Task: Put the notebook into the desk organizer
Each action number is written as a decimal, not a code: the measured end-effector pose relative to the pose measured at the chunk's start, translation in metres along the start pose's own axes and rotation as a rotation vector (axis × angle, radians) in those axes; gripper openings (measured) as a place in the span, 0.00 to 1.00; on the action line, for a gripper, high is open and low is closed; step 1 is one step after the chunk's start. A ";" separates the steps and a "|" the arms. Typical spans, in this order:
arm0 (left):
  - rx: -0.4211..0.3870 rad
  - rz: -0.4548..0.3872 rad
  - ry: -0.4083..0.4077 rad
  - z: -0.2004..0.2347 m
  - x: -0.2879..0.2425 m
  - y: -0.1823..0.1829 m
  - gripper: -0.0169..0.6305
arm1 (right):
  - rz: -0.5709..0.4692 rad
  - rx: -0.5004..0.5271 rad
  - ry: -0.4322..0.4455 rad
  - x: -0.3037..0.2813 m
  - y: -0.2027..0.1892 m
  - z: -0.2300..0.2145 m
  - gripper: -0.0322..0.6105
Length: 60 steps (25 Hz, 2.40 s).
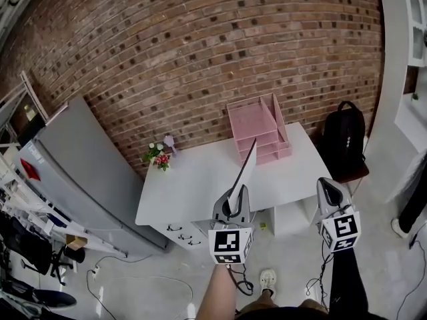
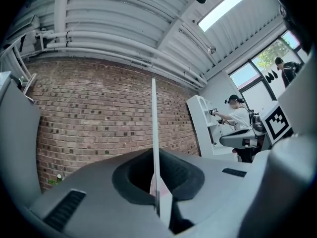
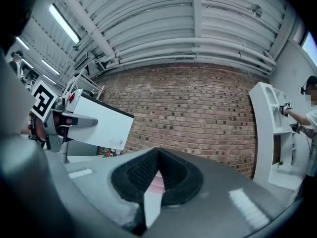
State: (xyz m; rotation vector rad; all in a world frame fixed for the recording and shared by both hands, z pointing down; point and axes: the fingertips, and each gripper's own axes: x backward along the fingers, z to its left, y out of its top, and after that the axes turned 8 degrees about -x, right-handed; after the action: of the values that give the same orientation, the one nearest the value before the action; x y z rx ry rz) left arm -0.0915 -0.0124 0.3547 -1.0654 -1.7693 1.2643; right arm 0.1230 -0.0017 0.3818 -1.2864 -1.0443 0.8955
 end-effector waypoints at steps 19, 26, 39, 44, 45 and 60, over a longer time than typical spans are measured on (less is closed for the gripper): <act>0.044 0.003 -0.040 0.090 -0.155 -0.044 0.05 | 0.004 -0.008 -0.064 -0.164 -0.015 -0.028 0.05; 0.023 0.001 -0.047 0.103 -0.181 -0.050 0.05 | 0.005 -0.032 -0.081 -0.189 -0.023 -0.041 0.05; 0.010 0.026 -0.020 0.117 -0.231 -0.068 0.05 | -0.003 -0.054 -0.043 -0.250 -0.032 -0.062 0.05; -0.007 0.053 0.019 0.128 -0.267 -0.077 0.05 | -0.009 -0.057 -0.003 -0.291 -0.033 -0.079 0.05; -0.011 0.061 0.026 0.131 -0.276 -0.079 0.05 | -0.009 -0.059 0.004 -0.301 -0.033 -0.084 0.05; -0.119 0.235 0.078 0.147 -0.413 -0.125 0.05 | 0.019 -0.056 0.125 -0.432 -0.052 -0.155 0.05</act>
State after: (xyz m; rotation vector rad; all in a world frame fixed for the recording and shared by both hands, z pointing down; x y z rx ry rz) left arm -0.0786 -0.4660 0.4016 -1.4054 -1.7153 1.2478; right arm 0.1380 -0.4629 0.3908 -1.3829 -0.9663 0.7945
